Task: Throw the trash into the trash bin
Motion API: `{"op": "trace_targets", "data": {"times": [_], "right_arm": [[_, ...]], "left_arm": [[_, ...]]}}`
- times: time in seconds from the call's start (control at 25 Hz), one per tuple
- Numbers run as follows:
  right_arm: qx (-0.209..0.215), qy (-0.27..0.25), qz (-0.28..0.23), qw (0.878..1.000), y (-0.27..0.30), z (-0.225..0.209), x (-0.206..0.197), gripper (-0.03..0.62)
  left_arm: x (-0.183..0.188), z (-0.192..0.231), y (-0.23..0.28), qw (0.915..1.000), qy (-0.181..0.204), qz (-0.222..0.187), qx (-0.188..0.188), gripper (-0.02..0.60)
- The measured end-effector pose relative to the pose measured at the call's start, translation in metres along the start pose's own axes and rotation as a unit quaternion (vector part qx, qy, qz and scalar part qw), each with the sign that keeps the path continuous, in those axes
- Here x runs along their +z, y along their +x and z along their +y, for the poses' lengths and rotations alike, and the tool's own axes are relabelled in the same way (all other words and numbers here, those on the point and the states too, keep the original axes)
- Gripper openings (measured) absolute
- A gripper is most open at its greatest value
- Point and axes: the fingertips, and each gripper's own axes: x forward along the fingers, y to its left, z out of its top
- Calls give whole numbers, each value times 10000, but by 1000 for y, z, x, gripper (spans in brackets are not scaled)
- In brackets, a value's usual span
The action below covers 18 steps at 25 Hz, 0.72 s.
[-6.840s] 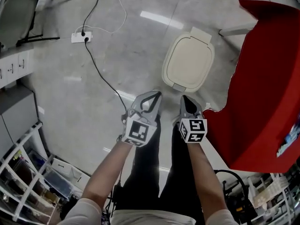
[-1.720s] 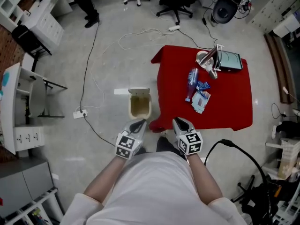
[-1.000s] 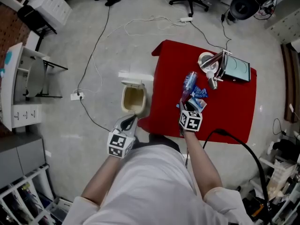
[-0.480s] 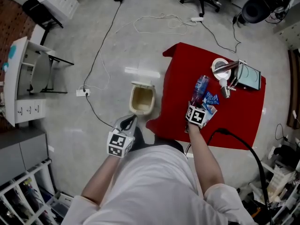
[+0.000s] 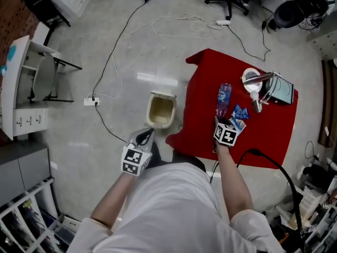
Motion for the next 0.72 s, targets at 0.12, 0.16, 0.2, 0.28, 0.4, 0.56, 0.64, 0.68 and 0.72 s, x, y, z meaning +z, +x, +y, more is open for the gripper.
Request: {"op": "trace_targets", "data": {"times": [0.12, 0.16, 0.2, 0.28, 0.4, 0.56, 0.64, 0.68, 0.72], "right_arm": [[262, 4, -66, 9996, -11, 18, 0, 155], [359, 25, -63, 9993, -14, 26, -1, 155], [469, 27, -53, 9989, -17, 37, -3, 155], [737, -20, -9, 9973, -22, 64, -7, 155], [1117, -180, 86, 9935, -25, 111, -15, 155], [1471, -476, 243, 9877, -21, 172, -30, 156], [1607, -630, 308, 9845, -20, 196, -36, 156], [1664, -694, 333, 9831, -20, 207, -39, 156], [1712, -747, 353, 9818, -20, 218, -41, 156]], "left_arm": [[-3, 7, -2, 10000, -25, -16, -1, 6], [-2, 8, -2, 10000, -31, -35, -8, 5], [-2, 9, -3, 10000, -39, -51, -12, 5], [-4, 12, -4, 10000, -61, -70, -8, 5], [-13, 20, -7, 9999, -95, -34, 22, 5], [-19, 36, -15, 9999, -113, -57, 40, 5], [-23, 48, -19, 9999, -117, -52, 90, 5], [-27, 55, -22, 9998, -118, -46, 132, 5], [-31, 62, -24, 9998, -124, -39, 172, 5]]}}
